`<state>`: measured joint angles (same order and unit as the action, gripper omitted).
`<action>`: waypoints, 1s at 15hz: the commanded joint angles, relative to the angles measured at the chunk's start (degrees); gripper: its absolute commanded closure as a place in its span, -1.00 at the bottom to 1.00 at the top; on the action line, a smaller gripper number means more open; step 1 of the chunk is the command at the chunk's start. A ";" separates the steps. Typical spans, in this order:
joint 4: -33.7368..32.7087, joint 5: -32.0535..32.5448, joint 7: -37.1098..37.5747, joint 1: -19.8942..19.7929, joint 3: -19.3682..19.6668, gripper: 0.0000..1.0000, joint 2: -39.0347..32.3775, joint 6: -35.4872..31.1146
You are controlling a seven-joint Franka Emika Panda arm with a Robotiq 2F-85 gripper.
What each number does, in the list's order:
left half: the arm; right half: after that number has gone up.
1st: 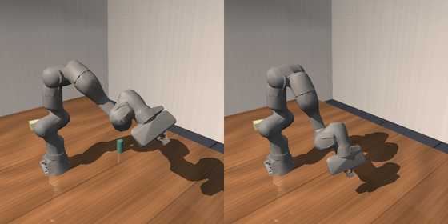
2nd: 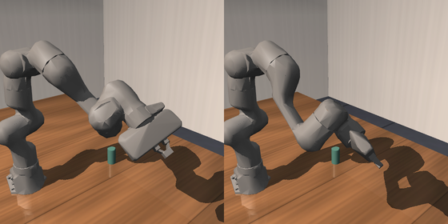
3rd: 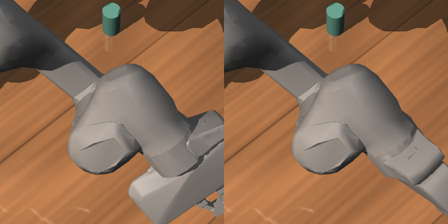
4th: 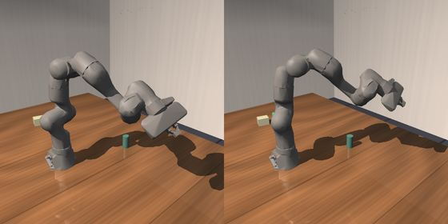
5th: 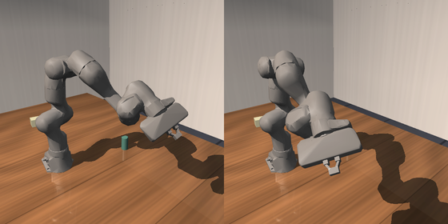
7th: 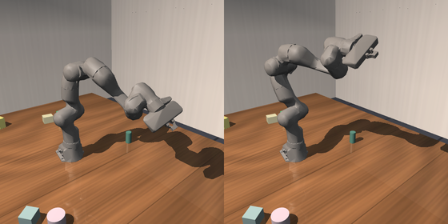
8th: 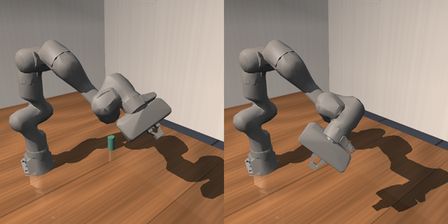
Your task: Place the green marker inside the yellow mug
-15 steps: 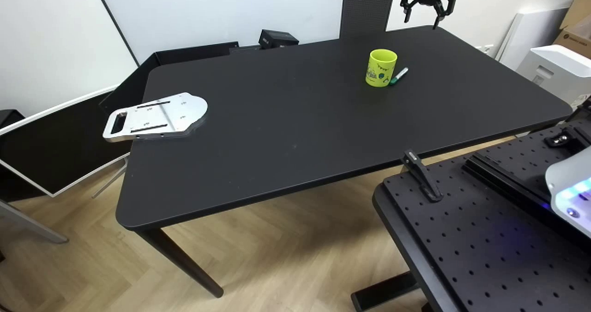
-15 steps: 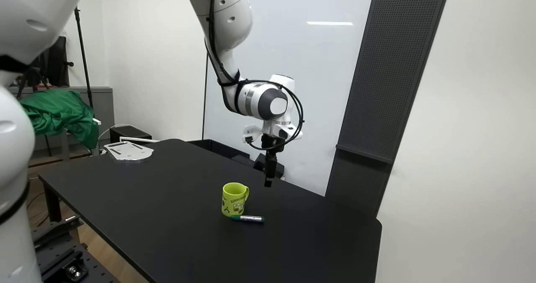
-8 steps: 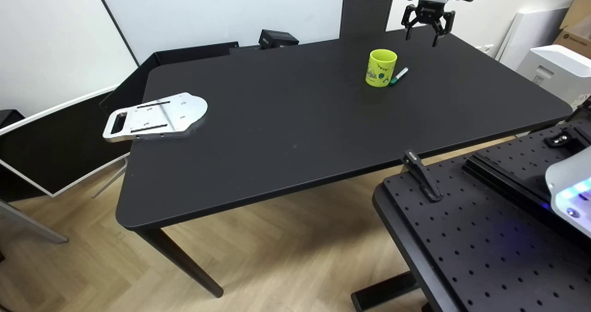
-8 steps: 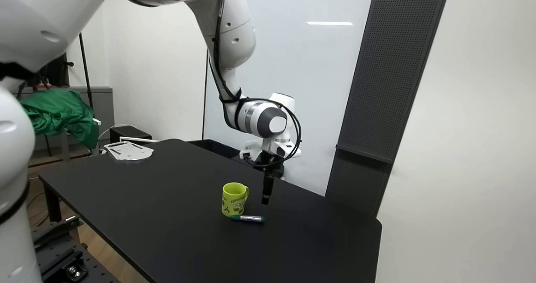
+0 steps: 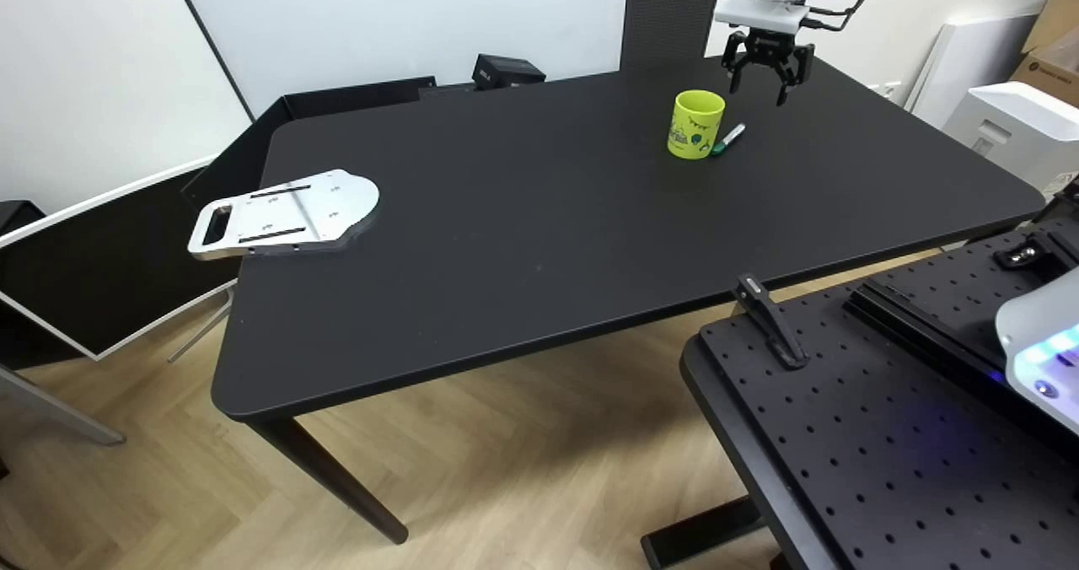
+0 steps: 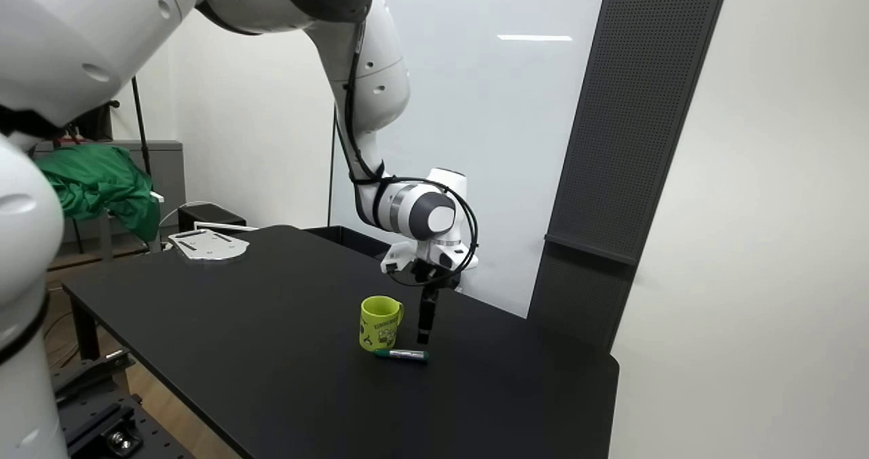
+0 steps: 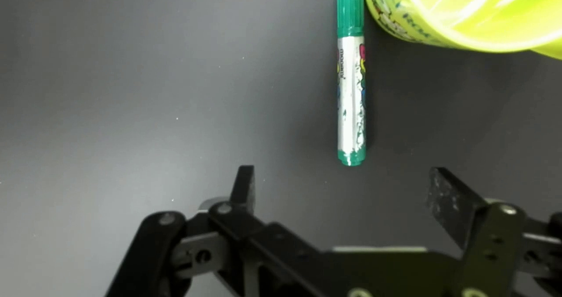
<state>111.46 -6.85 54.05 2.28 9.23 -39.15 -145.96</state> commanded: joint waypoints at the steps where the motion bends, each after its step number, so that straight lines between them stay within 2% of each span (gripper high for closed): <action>1: -1.81 -0.38 2.19 1.78 0.80 -1.00 -2.21 -0.66; 15: -2.14 -2.27 0.57 2.56 0.34 -1.00 -7.09 -9.17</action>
<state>110.92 -7.68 54.14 4.53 9.38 -44.77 -154.60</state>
